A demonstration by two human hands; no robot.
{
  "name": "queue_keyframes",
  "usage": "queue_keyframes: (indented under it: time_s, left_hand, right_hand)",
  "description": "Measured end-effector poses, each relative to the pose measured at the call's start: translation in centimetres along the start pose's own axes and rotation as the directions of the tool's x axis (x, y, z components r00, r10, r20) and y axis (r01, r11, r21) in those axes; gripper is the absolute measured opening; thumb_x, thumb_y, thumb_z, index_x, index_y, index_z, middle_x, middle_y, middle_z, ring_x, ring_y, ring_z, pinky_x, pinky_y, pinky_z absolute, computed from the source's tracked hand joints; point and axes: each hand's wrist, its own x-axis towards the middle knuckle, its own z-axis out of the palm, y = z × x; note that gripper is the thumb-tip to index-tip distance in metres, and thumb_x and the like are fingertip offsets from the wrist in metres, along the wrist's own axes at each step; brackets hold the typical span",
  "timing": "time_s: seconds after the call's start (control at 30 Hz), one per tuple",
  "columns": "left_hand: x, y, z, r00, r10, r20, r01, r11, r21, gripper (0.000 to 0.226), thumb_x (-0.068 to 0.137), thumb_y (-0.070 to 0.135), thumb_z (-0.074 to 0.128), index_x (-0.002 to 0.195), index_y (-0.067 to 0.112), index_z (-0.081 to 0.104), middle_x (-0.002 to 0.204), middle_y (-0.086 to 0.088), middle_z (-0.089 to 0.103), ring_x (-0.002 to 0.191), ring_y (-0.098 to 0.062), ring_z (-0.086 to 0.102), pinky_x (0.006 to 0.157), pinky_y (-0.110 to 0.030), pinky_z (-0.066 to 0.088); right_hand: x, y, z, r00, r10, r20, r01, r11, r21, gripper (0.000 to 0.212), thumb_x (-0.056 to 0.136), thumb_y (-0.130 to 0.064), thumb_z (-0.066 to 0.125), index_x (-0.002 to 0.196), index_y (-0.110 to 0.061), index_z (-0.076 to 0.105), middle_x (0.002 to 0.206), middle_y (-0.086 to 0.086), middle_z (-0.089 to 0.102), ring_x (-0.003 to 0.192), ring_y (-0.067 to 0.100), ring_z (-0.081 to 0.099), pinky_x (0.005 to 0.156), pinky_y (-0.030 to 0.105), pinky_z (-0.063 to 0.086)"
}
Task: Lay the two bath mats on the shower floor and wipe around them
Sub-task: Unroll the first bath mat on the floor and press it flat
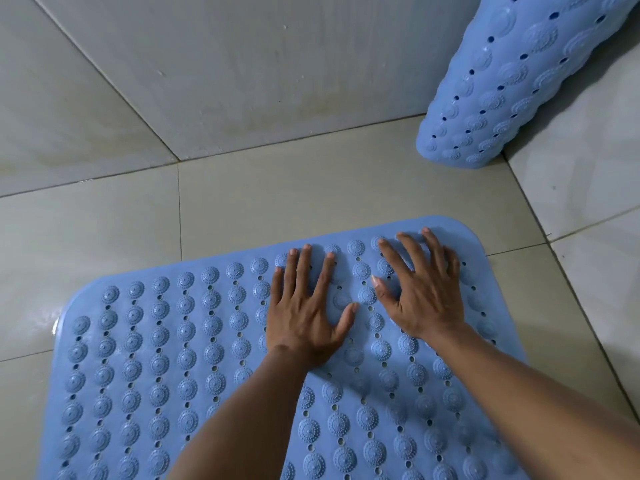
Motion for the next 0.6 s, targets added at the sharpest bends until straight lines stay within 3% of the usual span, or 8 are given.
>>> queue_keyframes:
  time_s: [0.33,0.5,0.6]
  left_hand:
    - [0.8,0.2,-1.5,0.995,-0.039,0.094,0.041,0.999,-0.019,0.092,0.084,0.081,0.034,0.161,0.042,0.004,0.172,-0.002,-0.003,0.158,-0.025,-0.005,0.126,-0.043,0.002]
    - [1.3,0.7,-3.4,0.985,-0.067,0.162,0.070,0.997,-0.011,0.090,0.086,0.081,0.039,0.160,0.040,0.010,0.170,-0.003,0.000,0.158,-0.026,-0.001,0.125,-0.042,0.007]
    - [1.0,1.1,-4.6,0.963,-0.079,0.257,0.100,0.992,-0.072,0.090,0.089,0.081,0.035,0.162,0.037,0.005,0.171,-0.002,-0.010,0.157,-0.025,-0.011,0.127,-0.044,0.000]
  right_hand:
    - [0.3,-0.1,-0.4,1.000,-0.004,0.019,0.004,1.000,-0.006,0.059,0.094,-0.061,0.043,0.147,-0.035,0.048,0.150,0.001,0.047,0.146,0.041,0.028,0.106,0.060,0.030]
    - [0.1,-0.6,-1.1,0.993,0.019,0.114,-0.015,0.999,-0.032,0.065,0.095,-0.065,0.027,0.152,-0.035,0.037,0.158,0.001,0.037,0.150,0.040,0.019,0.109,0.064,0.029]
    - [-0.6,-1.8,-1.4,0.991,0.058,0.120,-0.058,0.998,-0.004,0.069,0.094,-0.063,0.021,0.156,-0.033,0.028,0.165,0.002,0.025,0.154,0.037,0.009,0.114,0.071,0.017]
